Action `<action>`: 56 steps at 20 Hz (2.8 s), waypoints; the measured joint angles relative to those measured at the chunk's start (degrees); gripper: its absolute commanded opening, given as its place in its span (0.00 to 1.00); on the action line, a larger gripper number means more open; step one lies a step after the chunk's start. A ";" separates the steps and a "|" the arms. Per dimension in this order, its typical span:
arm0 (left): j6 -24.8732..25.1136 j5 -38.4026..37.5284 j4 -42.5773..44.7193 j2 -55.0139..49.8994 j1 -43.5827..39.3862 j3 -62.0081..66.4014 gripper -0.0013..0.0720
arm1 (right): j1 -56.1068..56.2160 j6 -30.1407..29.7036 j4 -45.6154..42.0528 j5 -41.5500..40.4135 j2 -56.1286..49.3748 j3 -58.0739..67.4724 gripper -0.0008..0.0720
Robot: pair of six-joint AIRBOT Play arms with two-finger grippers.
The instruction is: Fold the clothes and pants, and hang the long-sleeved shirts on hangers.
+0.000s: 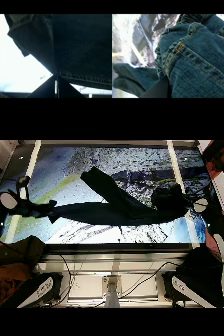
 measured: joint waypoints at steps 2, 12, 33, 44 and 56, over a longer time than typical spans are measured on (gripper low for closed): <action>-0.50 -4.00 0.81 0.00 0.00 -1.95 0.04 | 0.00 1.31 -2.71 -0.15 1.90 -0.52 0.09; 0.52 -25.31 -3.06 0.02 0.00 -8.04 0.06 | 0.00 4.66 -21.11 11.72 10.12 -1.01 0.09; 1.64 -20.48 -4.09 0.02 0.00 -8.61 0.97 | 0.00 -14.73 -22.67 18.25 8.94 4.02 0.94; 1.64 -13.60 -4.15 0.02 0.00 -8.61 0.97 | 12.61 -55.91 -25.97 39.36 -15.61 23.19 0.94; 1.64 -10.36 -4.15 0.02 0.00 -8.61 0.97 | 17.49 -65.94 -30.62 45.05 -25.86 26.77 0.94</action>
